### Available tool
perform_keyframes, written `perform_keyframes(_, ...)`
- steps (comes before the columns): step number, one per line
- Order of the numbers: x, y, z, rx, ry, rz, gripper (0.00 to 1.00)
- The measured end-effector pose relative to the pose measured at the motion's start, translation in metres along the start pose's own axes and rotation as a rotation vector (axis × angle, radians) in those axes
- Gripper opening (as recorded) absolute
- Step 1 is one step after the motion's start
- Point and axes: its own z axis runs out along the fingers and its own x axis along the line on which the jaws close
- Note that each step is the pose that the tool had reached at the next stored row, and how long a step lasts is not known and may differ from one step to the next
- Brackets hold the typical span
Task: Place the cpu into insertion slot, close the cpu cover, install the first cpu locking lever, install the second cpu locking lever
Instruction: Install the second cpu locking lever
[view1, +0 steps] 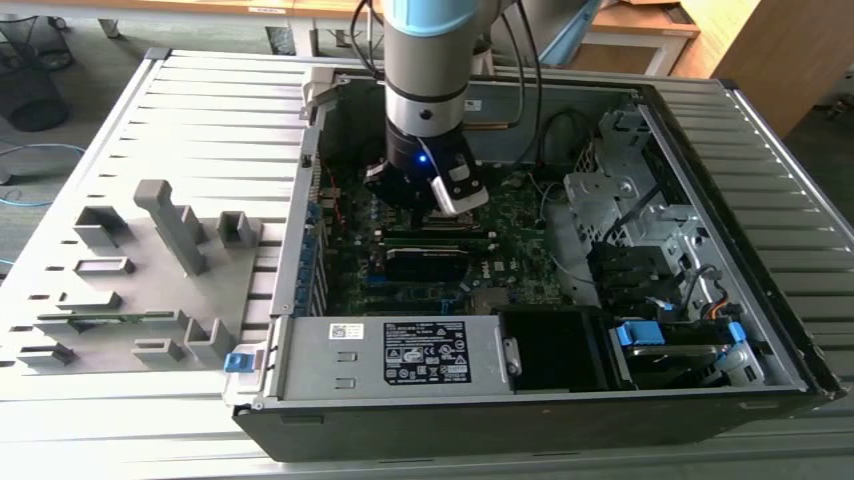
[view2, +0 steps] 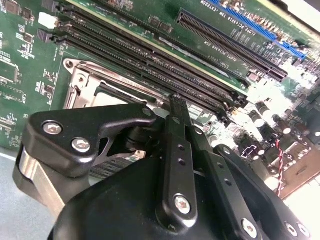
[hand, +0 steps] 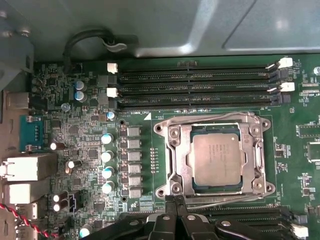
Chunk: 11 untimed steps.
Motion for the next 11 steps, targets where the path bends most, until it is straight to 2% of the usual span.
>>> perform_keyframes(3, 0.0013, -0.0001, 0.0004, -0.0114, 0.0006, 0.000, 0.11)
perform_keyframes(5, 0.0025, -0.0002, 0.0005, -0.0156, 0.0009, 0.001, 0.11)
perform_keyframes(11, 0.0047, -0.0003, 0.0011, -0.0176, 0.0008, 0.001, 0.11)
